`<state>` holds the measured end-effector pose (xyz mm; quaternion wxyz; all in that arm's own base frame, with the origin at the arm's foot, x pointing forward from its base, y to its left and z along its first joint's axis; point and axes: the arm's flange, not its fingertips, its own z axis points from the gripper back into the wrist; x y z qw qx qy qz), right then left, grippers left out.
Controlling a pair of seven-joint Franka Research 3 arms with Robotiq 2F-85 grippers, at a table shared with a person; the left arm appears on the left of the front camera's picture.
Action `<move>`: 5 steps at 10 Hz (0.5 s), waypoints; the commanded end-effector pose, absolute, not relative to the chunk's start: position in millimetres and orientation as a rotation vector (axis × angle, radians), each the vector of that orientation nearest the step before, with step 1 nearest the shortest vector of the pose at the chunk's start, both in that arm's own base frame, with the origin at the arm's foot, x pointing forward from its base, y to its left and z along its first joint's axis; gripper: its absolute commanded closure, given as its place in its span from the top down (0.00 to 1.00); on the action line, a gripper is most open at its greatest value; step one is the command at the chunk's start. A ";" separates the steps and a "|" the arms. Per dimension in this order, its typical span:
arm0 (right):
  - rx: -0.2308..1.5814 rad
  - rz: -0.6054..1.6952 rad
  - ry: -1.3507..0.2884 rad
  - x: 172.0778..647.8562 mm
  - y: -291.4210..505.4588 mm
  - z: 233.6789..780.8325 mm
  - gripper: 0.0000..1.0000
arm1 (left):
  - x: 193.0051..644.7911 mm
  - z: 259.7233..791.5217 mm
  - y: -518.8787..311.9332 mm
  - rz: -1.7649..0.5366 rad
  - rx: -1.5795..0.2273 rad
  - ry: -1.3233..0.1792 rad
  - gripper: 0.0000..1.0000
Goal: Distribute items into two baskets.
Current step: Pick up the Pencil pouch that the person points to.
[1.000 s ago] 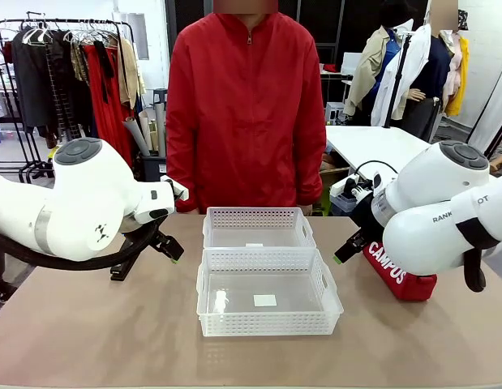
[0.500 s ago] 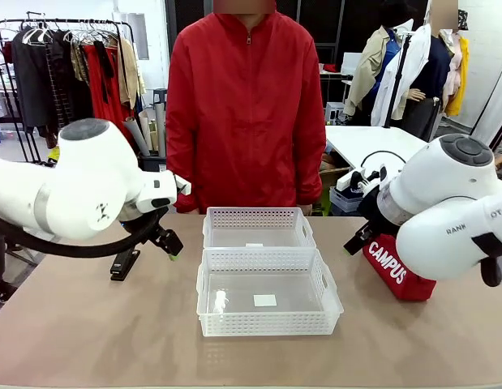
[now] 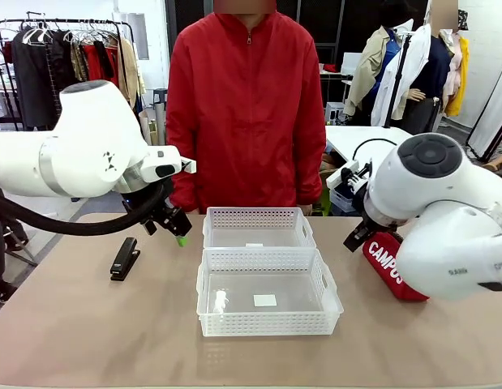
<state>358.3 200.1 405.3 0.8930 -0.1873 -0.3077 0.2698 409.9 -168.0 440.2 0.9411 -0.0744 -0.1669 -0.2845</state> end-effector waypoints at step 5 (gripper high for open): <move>-0.375 0.571 -0.644 364.6 190.6 408.6 1.00 | 406.1 438.7 -171.3 -0.591 -0.137 -0.347 1.00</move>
